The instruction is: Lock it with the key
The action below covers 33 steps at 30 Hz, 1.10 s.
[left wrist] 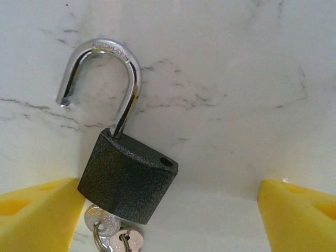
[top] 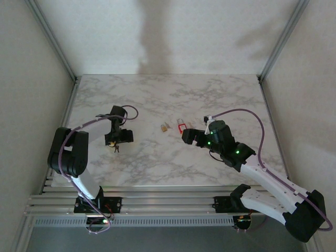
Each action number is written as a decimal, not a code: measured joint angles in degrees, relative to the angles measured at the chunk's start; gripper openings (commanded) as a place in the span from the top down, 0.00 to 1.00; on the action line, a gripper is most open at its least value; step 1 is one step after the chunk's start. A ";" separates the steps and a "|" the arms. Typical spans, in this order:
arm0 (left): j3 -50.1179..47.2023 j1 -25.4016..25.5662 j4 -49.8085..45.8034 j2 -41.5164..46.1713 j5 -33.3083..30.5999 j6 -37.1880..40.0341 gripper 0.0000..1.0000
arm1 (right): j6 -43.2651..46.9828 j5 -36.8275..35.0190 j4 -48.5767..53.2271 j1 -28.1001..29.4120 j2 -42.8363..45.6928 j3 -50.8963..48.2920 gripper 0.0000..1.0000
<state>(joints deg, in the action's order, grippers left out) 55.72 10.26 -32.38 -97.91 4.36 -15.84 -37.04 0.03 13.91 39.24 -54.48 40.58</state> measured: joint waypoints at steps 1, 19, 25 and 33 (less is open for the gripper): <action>0.02 -0.15 0.04 -0.04 0.13 -0.02 0.14 | 0.00 -0.02 -0.04 0.00 0.00 -0.07 0.01; 1.60 -3.74 1.14 -1.16 -1.16 -1.53 0.18 | 0.00 -0.02 -1.09 0.00 -0.52 -0.63 0.01; 2.58 -4.87 2.93 -2.40 -2.71 -1.57 0.19 | 0.00 -0.07 -1.09 0.00 -0.70 -0.63 0.01; 3.21 -4.85 3.04 -3.08 -2.56 -1.55 0.22 | 0.00 -0.31 -1.07 0.00 -0.85 -0.66 0.01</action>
<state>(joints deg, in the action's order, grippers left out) 58.94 5.41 -29.34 -100.99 1.80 -17.39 -37.04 -0.27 12.84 39.24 -55.33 39.92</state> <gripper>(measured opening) 0.785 0.990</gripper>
